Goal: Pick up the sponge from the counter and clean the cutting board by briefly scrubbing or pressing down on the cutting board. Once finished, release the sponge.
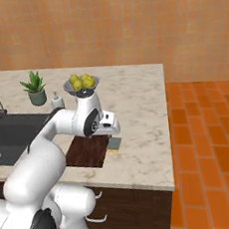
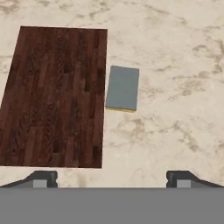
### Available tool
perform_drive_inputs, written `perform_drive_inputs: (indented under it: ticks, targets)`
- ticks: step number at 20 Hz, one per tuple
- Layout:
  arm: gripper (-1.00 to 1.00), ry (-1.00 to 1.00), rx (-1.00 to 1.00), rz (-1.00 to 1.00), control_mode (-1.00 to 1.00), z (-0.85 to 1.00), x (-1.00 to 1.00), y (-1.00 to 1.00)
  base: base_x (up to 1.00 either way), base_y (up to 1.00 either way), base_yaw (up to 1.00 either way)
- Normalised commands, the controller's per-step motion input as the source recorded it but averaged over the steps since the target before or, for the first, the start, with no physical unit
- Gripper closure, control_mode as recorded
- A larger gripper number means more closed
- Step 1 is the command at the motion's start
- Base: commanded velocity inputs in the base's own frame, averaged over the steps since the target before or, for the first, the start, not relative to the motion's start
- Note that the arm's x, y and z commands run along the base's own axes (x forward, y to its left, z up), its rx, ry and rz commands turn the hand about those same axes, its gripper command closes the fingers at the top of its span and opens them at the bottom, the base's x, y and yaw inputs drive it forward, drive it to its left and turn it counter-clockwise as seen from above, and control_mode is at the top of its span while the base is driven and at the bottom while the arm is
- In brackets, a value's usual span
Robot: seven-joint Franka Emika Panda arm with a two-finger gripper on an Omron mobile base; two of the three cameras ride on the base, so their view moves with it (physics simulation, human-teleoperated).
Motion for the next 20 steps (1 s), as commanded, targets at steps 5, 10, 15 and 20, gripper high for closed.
perform_drive_inputs:
  ticks: [5,10,15,20]
  targets:
    - [-1.00,0.00,0.00,0.00,-1.00,-0.29,0.40,-0.05,0.00,0.00,0.00]
    - [-1.00,0.00,0.01,0.00,-1.00,-0.17,0.22,-0.02,0.00,0.00,0.00]
    - [-1.00,0.00,0.03,0.00,-1.00,-0.22,0.09,0.00,0.00,0.00,0.00]
    - [-1.00,0.00,0.00,0.00,-1.00,-0.24,0.03,-0.01,0.00,0.00,0.00]
